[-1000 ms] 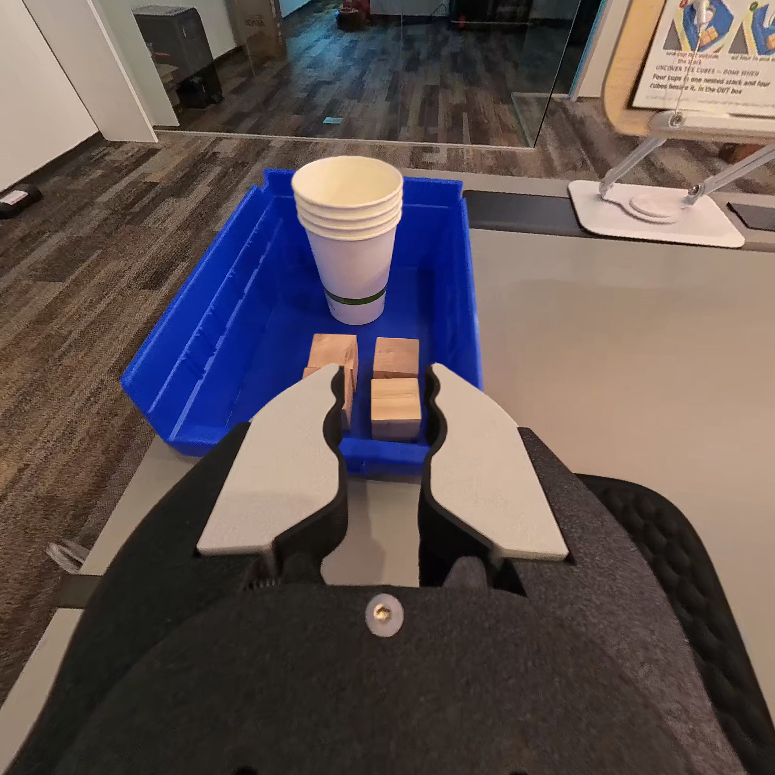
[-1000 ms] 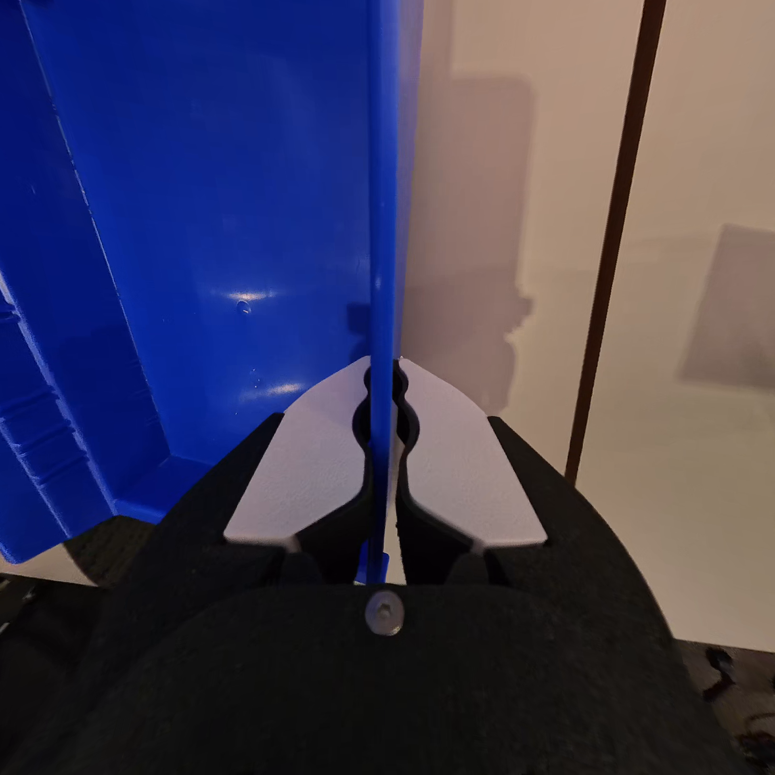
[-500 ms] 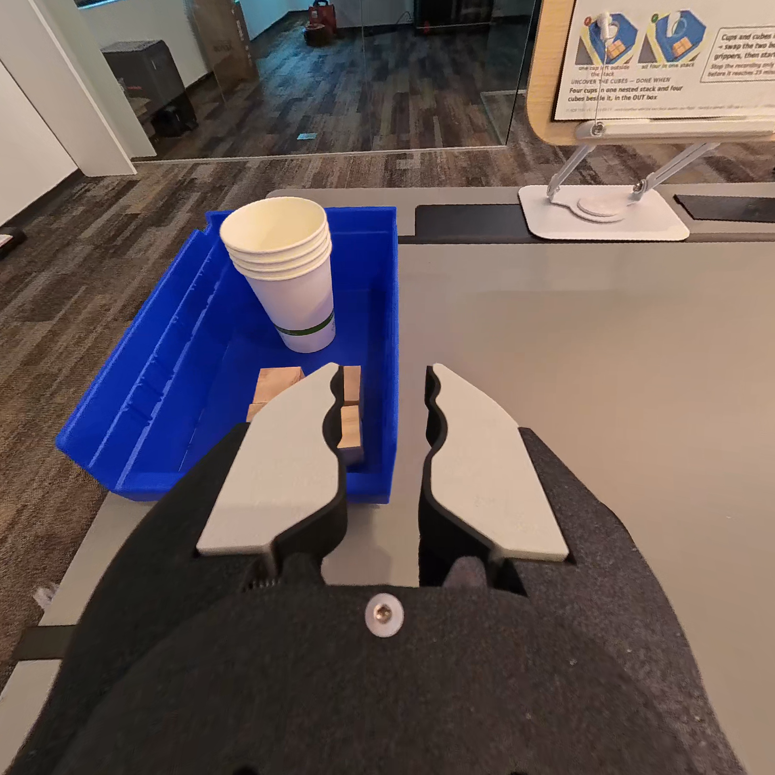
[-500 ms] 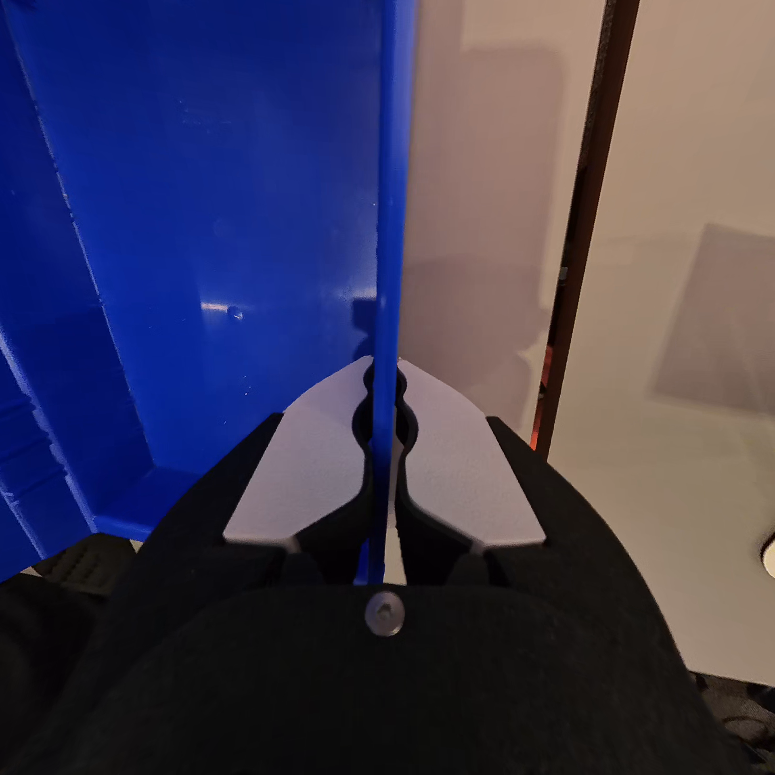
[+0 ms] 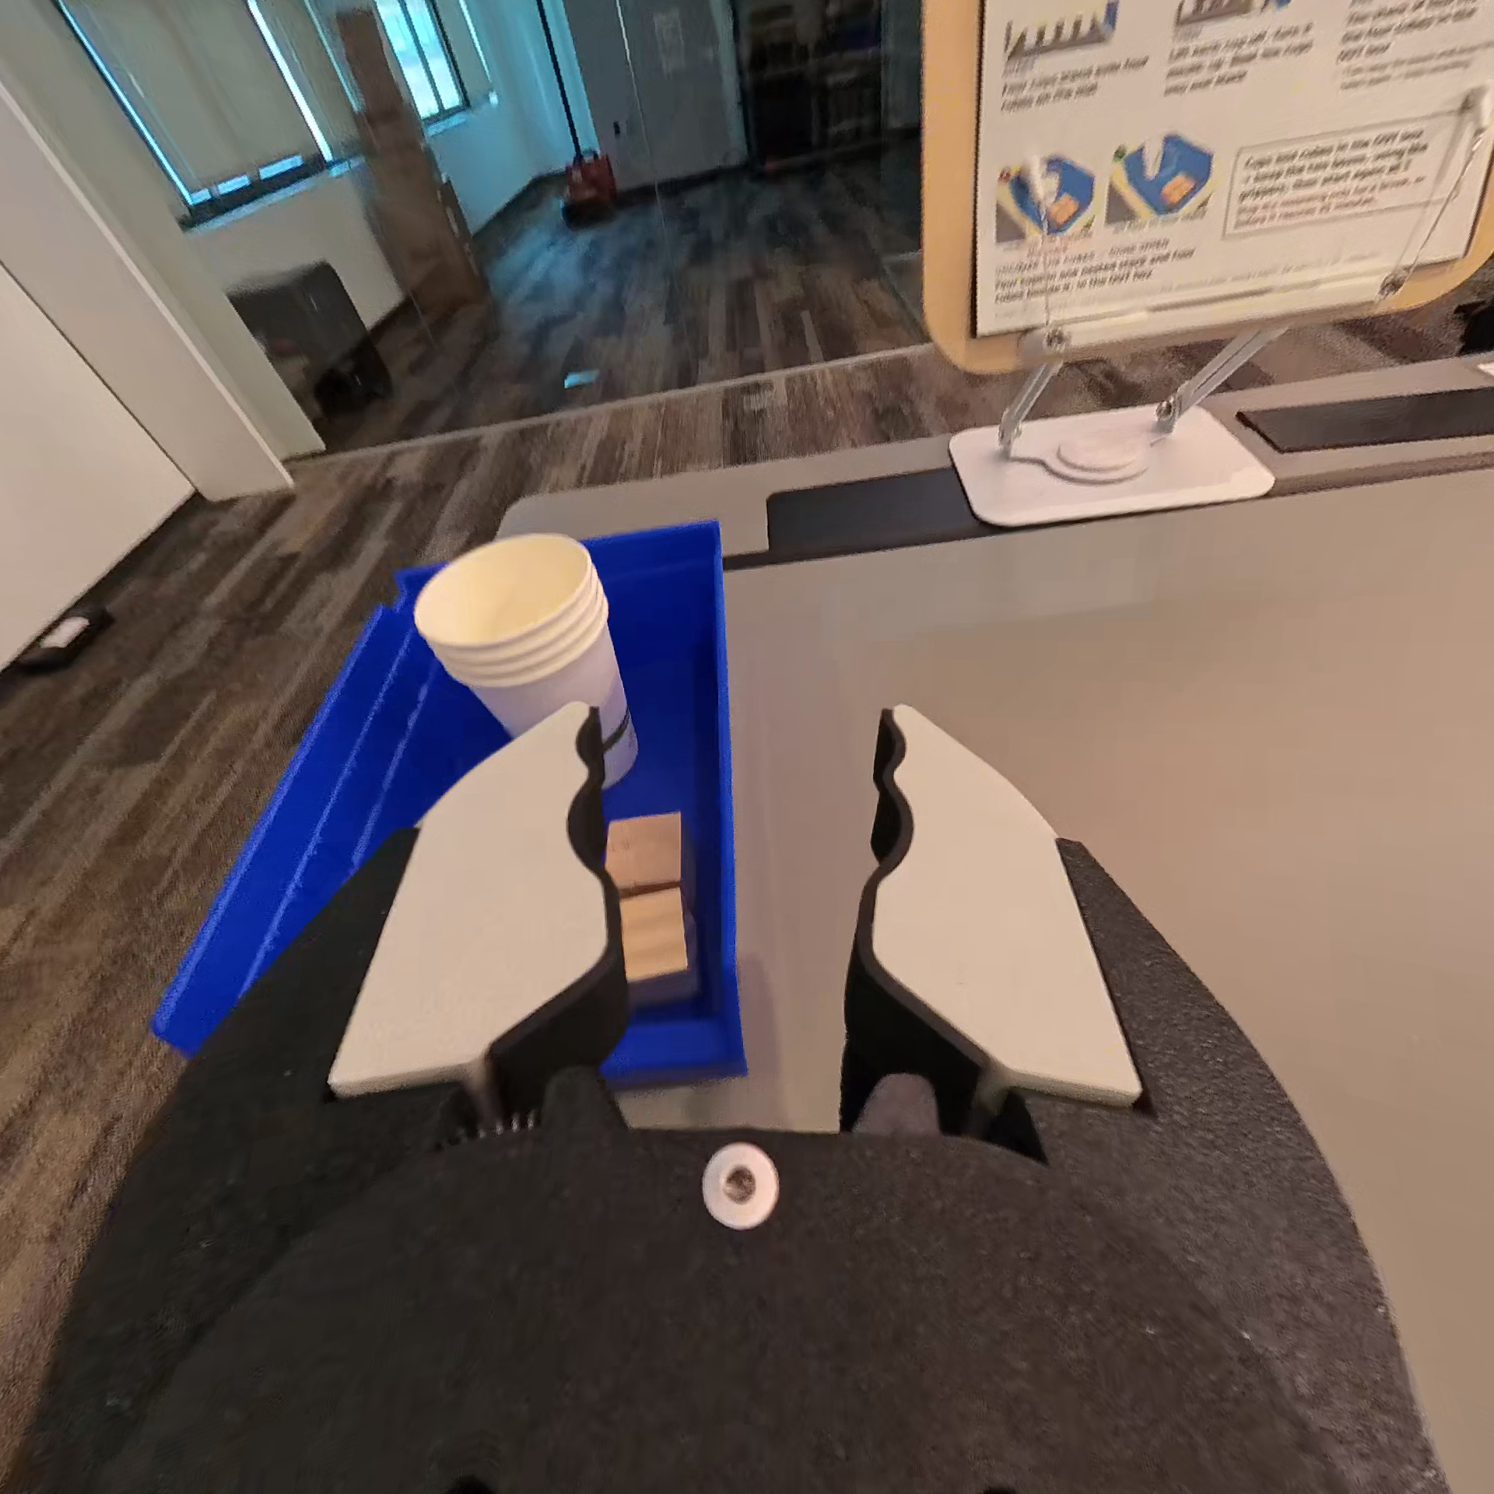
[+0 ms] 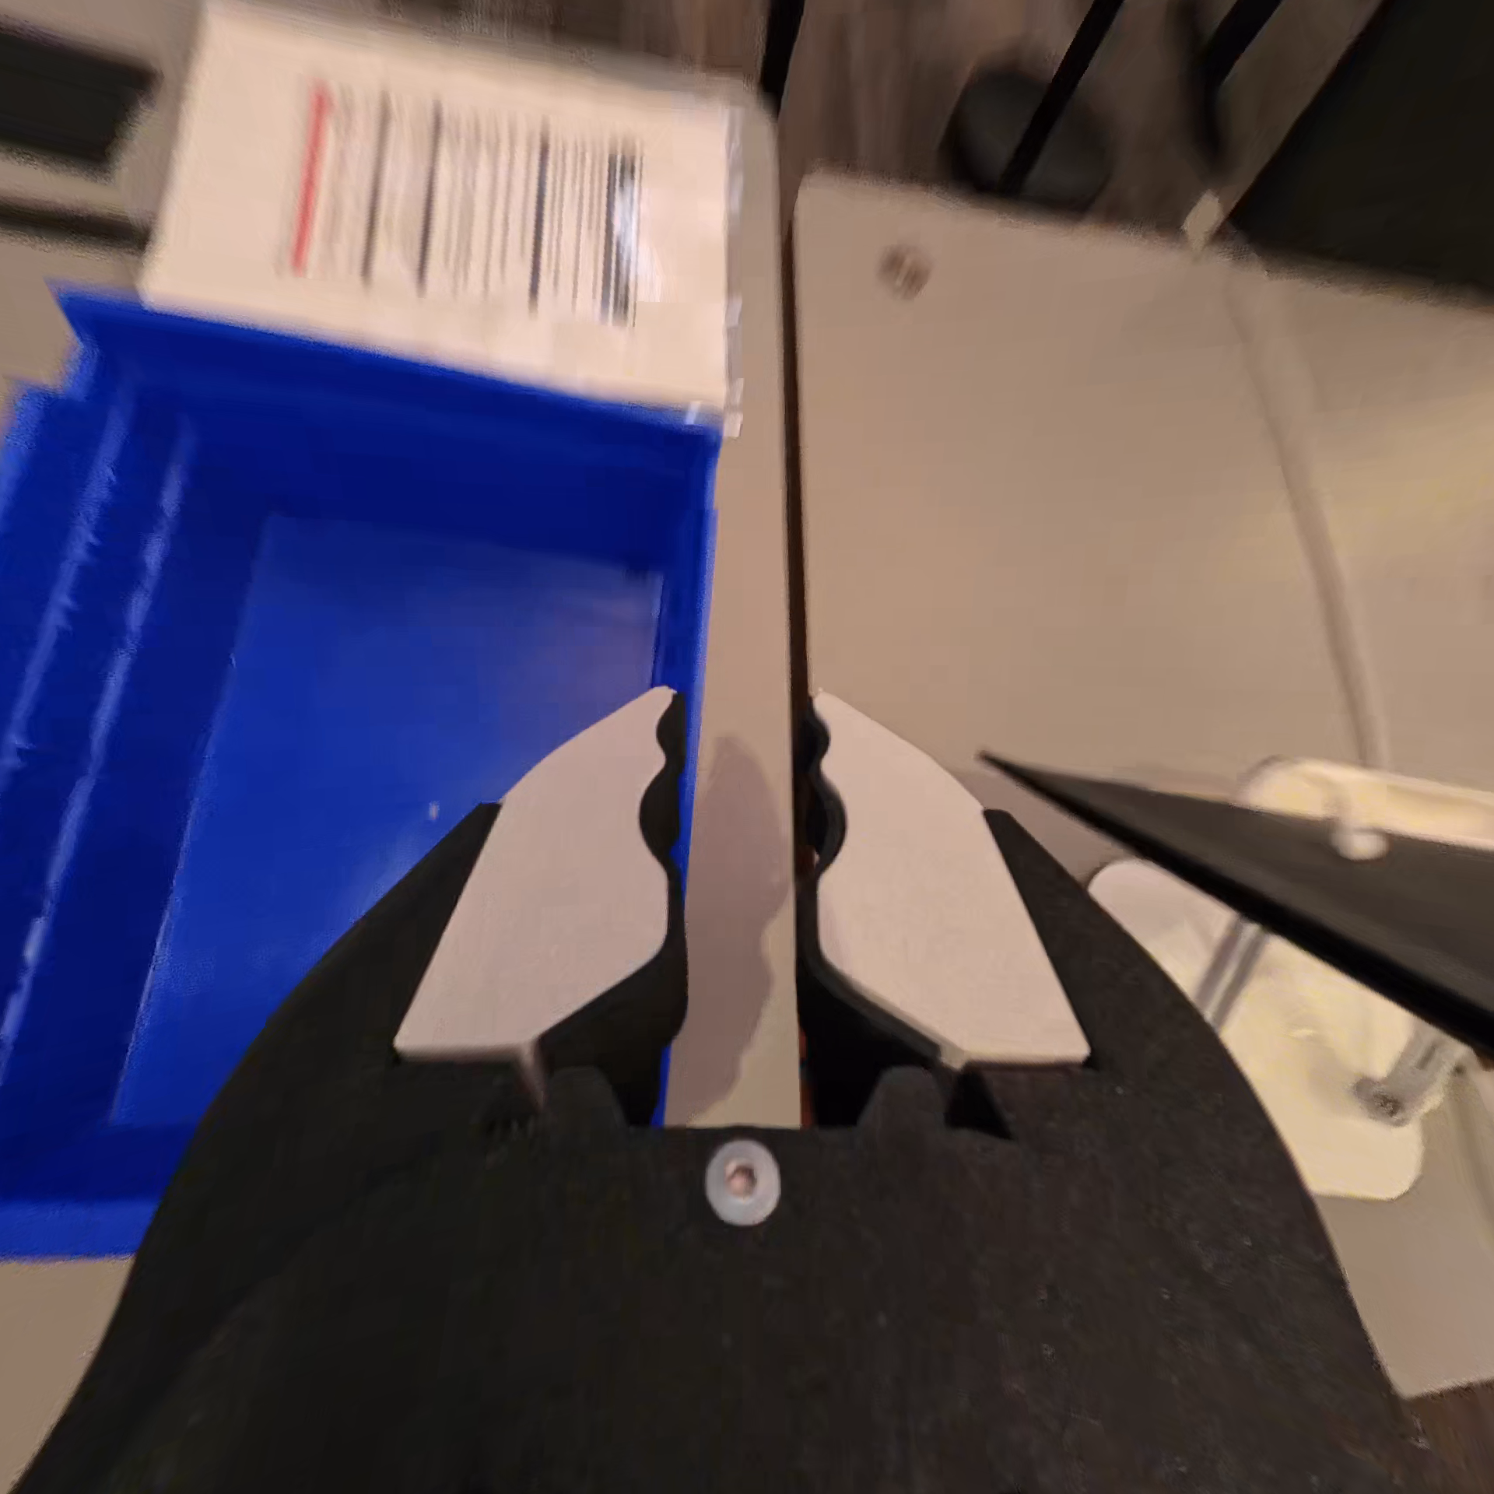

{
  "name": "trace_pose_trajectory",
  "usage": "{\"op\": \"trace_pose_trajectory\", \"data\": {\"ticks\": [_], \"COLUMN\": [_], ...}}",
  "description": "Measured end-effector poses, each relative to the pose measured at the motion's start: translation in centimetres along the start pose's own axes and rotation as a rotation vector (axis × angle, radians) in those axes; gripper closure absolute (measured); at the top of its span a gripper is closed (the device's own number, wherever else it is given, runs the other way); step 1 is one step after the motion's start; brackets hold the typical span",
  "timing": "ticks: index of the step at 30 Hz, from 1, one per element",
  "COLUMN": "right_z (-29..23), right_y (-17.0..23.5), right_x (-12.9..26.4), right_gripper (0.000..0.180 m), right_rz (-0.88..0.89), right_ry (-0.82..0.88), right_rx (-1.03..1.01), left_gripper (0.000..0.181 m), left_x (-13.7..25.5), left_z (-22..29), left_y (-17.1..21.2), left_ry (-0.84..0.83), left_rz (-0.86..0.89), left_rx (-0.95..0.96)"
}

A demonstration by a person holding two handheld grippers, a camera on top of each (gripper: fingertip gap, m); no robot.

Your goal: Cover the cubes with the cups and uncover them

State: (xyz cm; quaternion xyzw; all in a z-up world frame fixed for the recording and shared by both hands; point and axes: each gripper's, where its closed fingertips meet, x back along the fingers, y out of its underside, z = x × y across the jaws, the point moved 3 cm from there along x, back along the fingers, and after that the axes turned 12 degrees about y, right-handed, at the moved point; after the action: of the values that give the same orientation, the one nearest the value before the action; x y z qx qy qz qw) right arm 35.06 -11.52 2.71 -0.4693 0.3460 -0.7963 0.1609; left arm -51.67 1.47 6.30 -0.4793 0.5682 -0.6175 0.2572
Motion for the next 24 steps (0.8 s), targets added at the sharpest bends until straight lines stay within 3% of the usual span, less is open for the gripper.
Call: {"op": "trace_pose_trajectory", "data": {"ticks": [3,7,11,13,18,24], "right_z": [0.3,-2.3,-5.4,-6.6,-8.3,-10.8], "right_y": [-3.4,-5.4,-5.5,-5.7,-6.9,-6.8], "right_x": [4.7,9.3,9.8,10.0,11.9,14.9], "right_gripper": [0.145,0.136,0.138,0.150,0.136,0.137], "right_rz": [0.248,0.477,0.484,0.520,0.702,0.872], "right_ry": [0.049,-0.042,-0.129,-0.153,-0.149,-0.161], "right_rx": [-0.045,-0.077,-0.100,-0.120,-0.252,-0.258], "left_gripper": [0.122,0.127,0.132,0.129,0.128,0.129], "left_x": [-0.4,-1.0,-1.5,-1.6,-1.4,-1.6], "left_z": [0.4,1.3,1.7,1.7,2.0,2.4], "left_y": [-1.5,-2.7,-3.4,-3.7,-4.4,-4.1], "left_ry": [0.022,0.087,0.122,0.131,0.146,0.210], "left_rz": [0.047,0.124,0.207,0.246,0.292,0.297], "left_rx": [-0.002,0.008,0.031,0.028,-0.016,0.017]}}
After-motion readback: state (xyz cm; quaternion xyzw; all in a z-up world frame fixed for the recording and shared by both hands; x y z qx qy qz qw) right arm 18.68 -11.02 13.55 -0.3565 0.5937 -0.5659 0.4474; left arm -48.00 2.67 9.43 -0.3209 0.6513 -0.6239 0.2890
